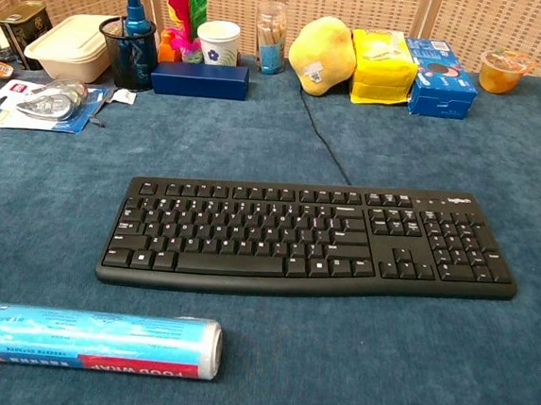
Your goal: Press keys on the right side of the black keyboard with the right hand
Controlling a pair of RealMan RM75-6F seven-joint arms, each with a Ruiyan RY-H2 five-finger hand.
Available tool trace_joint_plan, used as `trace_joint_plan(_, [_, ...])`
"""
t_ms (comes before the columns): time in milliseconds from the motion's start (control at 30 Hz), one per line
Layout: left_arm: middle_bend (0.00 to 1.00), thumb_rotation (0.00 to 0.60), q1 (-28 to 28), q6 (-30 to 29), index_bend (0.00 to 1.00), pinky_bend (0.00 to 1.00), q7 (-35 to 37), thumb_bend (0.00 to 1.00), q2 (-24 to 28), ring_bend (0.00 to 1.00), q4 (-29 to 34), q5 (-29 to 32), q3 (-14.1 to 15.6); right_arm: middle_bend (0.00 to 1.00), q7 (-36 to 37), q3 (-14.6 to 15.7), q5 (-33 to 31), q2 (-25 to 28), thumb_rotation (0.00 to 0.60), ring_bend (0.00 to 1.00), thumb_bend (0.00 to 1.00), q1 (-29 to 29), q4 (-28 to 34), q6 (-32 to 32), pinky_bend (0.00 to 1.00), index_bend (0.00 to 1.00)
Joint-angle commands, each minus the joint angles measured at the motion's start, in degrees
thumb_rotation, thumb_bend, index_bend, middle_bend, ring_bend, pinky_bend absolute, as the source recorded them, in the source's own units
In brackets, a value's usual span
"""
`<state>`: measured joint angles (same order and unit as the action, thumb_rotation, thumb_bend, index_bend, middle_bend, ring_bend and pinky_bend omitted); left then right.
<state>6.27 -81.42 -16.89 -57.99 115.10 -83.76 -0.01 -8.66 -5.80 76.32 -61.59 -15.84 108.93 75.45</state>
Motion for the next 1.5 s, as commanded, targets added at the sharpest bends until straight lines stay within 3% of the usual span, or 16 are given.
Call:
trace_joint_plan(33, [0.43,0.0,0.0,0.1,0.35,0.21,0.0,0.22,0.0,0.4,-0.1,0.2,0.0,0.46,0.0,0.0,-0.2,-0.3,0.0,0.49,0.58,0.0,-0.2,-0.2,0.51,0.22])
trace_joint_plan(433, [0.43,0.0,0.0,-0.3,0.35,0.21,-0.2,0.22,0.4,0.4,0.3,-0.3,-0.2,0.47,0.9,-0.4,1.3,0.3,0.0,0.51,0.58,-1.6,0.8,-3.0,0.51,0.22])
trace_joint_plan(600, [0.43,0.0,0.3,-0.2,0.35,0.21,-0.2,0.22,0.8,0.4,0.6,-0.2,-0.5,0.7,2.6,-0.9,1.9,2.6,0.0,0.74,0.59,-4.9,3.3,-8.8,0.62,0.3])
trace_joint_plan(767, [0.43,0.0,0.6,0.0,0.35,0.21,-0.5,0.21,0.7,0.4,0.8,-0.3,-0.7,0.81,4.0,-1.4,1.5,4.2,0.0,0.82,0.66,-9.5,4.2,-16.8,0.66,0.32])
trace_joint_plan(1100, [0.43,0.0,1.0,0.5,0.35,0.21,-1.5,0.22,0.4,0.4,1.2,0.1,-0.8,0.83,-2.8,-1.0,-5.8,0.7,0.0,0.84,0.69,-16.0,2.1,-26.1,0.67,0.31])
trace_joint_plan(1500, [0.43,0.0,1.3,0.8,0.35,0.2,-2.5,0.22,-0.1,0.4,1.4,0.3,-0.7,0.83,-14.5,2.0,-14.6,-5.2,0.0,0.85,0.69,-19.6,-0.7,-26.3,0.68,0.29])
